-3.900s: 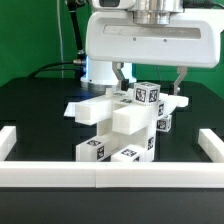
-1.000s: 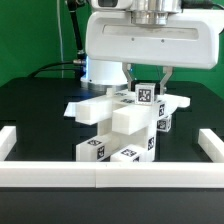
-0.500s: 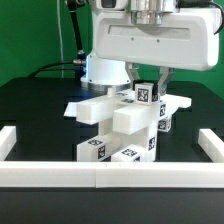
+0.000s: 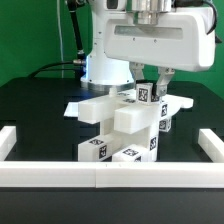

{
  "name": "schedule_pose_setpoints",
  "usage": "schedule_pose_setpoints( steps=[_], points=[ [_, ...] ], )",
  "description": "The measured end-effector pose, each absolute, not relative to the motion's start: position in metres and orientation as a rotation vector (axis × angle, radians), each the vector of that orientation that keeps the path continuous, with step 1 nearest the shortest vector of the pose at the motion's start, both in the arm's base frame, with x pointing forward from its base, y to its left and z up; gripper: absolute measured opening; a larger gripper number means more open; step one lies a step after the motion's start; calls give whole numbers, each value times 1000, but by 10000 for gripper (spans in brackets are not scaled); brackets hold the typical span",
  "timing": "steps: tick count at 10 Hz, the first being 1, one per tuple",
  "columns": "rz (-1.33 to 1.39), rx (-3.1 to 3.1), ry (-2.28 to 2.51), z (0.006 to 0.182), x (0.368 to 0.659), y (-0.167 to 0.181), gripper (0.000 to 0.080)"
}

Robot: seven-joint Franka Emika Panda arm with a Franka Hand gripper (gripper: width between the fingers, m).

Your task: Assemble chair

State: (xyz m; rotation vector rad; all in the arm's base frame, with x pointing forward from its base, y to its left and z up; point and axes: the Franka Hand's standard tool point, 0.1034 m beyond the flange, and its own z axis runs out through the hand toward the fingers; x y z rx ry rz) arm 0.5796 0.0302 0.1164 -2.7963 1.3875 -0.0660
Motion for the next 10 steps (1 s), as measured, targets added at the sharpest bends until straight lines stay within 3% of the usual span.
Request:
schedule_pose_setpoints(
  steps=[1,2,3,5,10],
  points=[
    [-66,-2816,1349,116,580,30,293],
    [-66,-2818,1344,116,580,30,482],
    [-65,-2861,1263,115,579,30,598],
    [-68,-2982,973,114,580,33,640],
    [-69,-3128,380,114,580,32,648]
  ],
)
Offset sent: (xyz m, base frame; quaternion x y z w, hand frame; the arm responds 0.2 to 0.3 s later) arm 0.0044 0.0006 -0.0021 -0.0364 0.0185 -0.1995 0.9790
